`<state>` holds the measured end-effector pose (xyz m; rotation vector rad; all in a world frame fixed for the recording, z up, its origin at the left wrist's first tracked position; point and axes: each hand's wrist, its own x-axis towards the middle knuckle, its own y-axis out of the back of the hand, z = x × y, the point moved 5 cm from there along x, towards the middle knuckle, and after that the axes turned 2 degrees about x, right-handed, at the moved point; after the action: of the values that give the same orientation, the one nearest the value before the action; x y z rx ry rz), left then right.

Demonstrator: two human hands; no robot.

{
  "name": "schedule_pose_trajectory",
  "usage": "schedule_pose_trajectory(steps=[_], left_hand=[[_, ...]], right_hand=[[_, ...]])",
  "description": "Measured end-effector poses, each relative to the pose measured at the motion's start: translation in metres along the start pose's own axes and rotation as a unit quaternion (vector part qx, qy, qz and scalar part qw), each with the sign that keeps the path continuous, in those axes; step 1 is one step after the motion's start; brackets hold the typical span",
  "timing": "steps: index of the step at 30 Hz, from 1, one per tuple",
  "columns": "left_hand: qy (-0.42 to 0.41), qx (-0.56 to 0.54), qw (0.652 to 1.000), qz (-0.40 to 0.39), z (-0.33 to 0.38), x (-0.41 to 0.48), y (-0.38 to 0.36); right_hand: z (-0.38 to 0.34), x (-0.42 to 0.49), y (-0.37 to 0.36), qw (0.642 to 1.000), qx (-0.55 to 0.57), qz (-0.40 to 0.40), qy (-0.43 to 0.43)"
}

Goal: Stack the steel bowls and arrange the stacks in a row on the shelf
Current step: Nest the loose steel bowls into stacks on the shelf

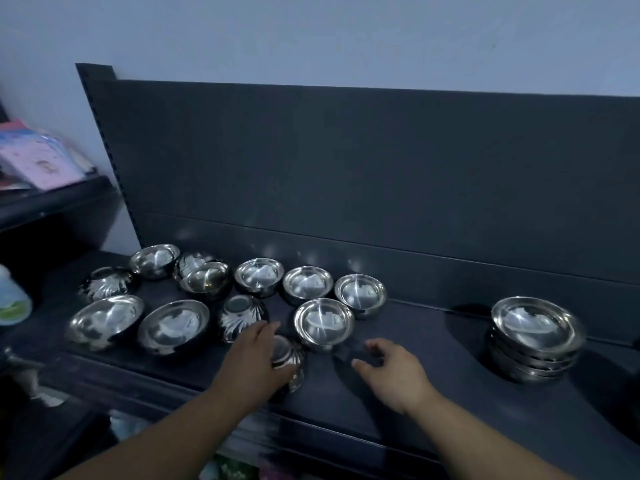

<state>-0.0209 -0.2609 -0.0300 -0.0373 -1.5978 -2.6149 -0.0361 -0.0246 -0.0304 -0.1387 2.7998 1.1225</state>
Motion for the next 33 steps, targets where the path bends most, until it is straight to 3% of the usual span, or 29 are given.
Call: schedule_pose_trajectory(steps=[4,8,13,24,27,31,33], left_hand=[[-0.021,-0.013,0.996,-0.088,-0.019,0.011,-0.005],[-0.077,-0.003,0.990,-0.114,-0.022,0.016,-0.007],[-0.077,-0.021,0.985,-0.155,-0.030,0.020,-0.015],[-0.046,-0.035,0.994,-0.090,-0.034,0.017,0.002],[-0.003,-0.127,0.988,-0.087,-0.030,0.023,0.021],[0.059,-0.285,0.952,-0.100,-0.014,0.031,0.040],[0.082,-0.350,0.922,-0.145,-0.007,0.035,0.039]], right_hand=[[-0.012,0.005,-0.019,0.999,0.008,0.038,-0.024],[-0.017,0.001,-0.029,0.996,0.018,0.075,-0.044],[-0.017,-0.002,-0.031,0.994,0.034,0.094,-0.054],[-0.034,0.004,-0.026,0.988,0.108,0.110,-0.002],[-0.047,0.011,-0.027,0.983,0.154,0.090,0.034],[-0.063,0.022,-0.027,0.971,0.216,0.024,0.102],[-0.069,0.028,-0.021,0.968,0.215,0.017,0.131]])
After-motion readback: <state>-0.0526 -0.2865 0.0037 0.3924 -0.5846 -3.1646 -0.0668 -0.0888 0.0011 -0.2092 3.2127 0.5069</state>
